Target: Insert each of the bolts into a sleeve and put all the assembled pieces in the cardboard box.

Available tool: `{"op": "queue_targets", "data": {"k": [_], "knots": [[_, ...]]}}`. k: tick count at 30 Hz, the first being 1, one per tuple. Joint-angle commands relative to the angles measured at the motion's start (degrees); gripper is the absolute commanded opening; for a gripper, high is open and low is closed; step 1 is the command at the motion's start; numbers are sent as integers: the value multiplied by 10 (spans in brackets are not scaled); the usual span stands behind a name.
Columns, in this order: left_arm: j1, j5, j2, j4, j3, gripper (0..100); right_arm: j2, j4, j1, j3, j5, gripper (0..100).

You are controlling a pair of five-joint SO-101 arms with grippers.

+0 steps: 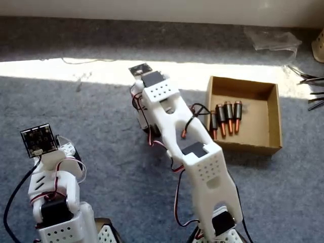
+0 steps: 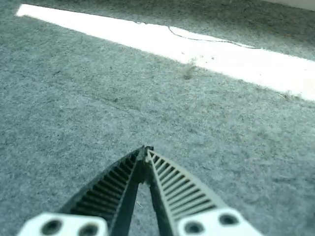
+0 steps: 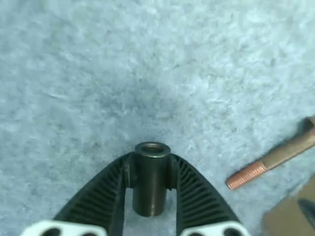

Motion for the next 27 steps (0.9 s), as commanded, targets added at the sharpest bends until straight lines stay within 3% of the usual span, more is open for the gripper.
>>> {"op": "queue_targets", "data": {"k": [1, 4, 6, 11, 17, 27], "knots": [[-7, -4, -6, -12, -1, 21, -78, 58, 7, -90, -3, 4], [-7, -4, -6, -11, -1, 21, -112, 73, 7, -135, 8, 4], [-7, -4, -6, -11, -1, 21, -130, 74, 9, -137, 53, 4], [-7, -4, -6, -11, -1, 21, -140, 65, 8, -28, 78, 4], [-7, -4, -6, -11, -1, 21, -124, -61, 9, 125, 98, 4], [-7, -4, -6, -11, -1, 21, -123, -174, 9, 231, 106, 4]]}}
